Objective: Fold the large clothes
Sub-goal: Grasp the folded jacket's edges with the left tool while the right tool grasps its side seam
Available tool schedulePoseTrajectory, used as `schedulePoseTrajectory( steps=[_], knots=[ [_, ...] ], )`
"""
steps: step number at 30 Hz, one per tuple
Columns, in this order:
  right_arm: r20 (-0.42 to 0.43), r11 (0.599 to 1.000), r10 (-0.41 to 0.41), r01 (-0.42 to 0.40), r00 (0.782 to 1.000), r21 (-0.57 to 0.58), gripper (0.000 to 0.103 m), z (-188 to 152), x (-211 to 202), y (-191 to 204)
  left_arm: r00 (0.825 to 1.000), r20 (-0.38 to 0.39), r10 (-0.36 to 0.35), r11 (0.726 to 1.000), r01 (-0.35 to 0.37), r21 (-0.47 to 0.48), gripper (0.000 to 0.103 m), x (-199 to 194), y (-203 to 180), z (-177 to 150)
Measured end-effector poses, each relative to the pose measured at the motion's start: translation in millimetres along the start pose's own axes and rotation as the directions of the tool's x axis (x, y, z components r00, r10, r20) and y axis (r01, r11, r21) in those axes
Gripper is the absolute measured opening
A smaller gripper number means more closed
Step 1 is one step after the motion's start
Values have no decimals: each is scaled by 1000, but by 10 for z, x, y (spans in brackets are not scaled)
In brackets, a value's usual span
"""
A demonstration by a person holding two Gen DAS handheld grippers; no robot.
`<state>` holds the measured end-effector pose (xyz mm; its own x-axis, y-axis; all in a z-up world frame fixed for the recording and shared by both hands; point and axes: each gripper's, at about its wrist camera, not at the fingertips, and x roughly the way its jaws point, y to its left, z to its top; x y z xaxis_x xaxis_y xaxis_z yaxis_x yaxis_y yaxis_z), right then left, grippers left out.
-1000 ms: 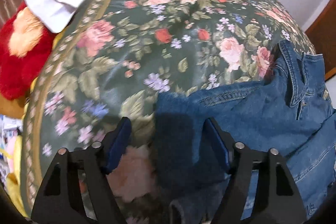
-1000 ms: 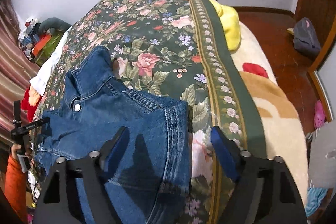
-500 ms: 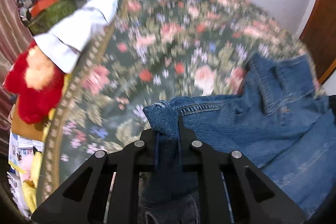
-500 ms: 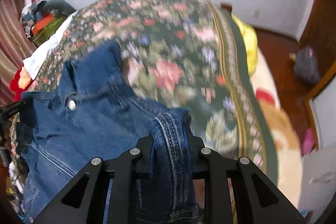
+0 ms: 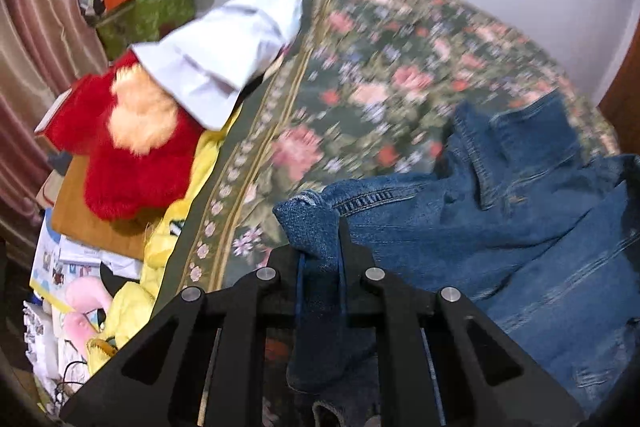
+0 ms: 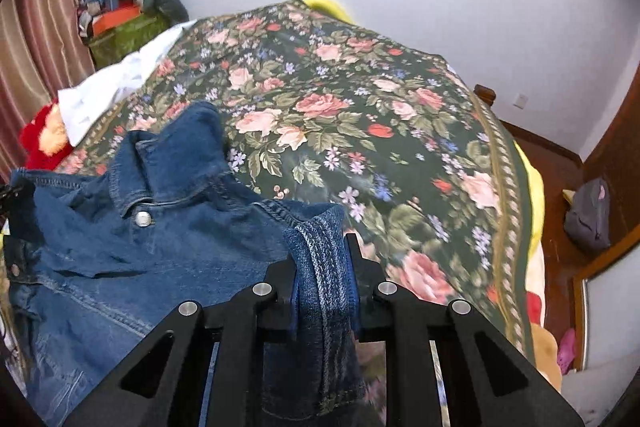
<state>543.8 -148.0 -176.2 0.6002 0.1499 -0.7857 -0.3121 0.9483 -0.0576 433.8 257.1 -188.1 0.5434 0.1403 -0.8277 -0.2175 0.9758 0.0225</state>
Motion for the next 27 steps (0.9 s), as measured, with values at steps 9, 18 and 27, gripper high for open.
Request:
schedulePoseTrajectory(
  steps=[9,18,27],
  knots=[
    [-107,1000,-10,12,994,19,20,-217,479,-205,996,-82,42,999,-43,-9,21,550,120,-111],
    [-175,999,16,-11,984,33,20,-241,408,-260,992,-101,77,997,-73,37,29,418,55,-171],
    [-190,998,-66,68,979,3,21,-299,21,-172,997,-28,74,993,-71,97,50,-320,-81,-277]
  ],
)
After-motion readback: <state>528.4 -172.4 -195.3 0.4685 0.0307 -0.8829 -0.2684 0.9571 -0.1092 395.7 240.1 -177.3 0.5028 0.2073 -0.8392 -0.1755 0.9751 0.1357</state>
